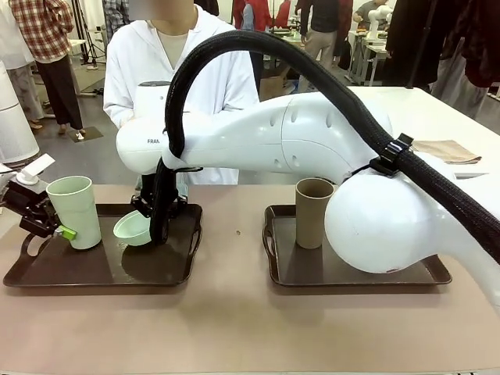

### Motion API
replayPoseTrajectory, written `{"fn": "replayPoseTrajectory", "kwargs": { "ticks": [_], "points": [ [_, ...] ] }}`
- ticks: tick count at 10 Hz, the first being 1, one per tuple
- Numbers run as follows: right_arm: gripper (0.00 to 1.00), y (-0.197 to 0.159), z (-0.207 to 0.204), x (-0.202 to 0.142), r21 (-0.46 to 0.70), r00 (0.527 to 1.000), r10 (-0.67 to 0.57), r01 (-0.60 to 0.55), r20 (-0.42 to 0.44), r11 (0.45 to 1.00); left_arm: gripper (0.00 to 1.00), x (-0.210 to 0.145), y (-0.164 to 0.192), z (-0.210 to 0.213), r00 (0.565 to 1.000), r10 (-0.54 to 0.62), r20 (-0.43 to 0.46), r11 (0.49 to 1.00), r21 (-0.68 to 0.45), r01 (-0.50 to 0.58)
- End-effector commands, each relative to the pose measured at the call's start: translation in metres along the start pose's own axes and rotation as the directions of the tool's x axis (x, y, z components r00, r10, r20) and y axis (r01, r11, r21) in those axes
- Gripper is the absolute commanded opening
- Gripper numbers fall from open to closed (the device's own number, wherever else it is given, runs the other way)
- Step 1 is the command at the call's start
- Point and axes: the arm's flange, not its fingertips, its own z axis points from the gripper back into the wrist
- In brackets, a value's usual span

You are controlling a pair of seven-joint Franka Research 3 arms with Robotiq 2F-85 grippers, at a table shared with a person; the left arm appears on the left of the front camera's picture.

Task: Set up a tray with a mat and arrange the tableware.
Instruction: Pick up the Picnic Bowl and Reusable plastic cup from the Handle tray in front of the human's position and hold them in the air.

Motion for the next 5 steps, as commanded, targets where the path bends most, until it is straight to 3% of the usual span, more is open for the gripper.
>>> {"fn": "replayPoseTrajectory", "kwargs": {
  "ticks": [1,5],
  "points": [
    [0.00,-0.028,0.054,-0.046,-0.012,0.998,-0.037,0.038,0.050,0.999,0.00,0.045,-0.035,0.030,1.000,-0.002,-0.013,0.999,0.051,0.003],
    [0.00,-0.042,0.151,-0.135,-0.015,0.982,-0.046,0.050,0.185,0.999,0.00,0.129,-0.083,0.078,0.991,-0.132,-0.037,0.982,0.133,0.135]
  ]
}}
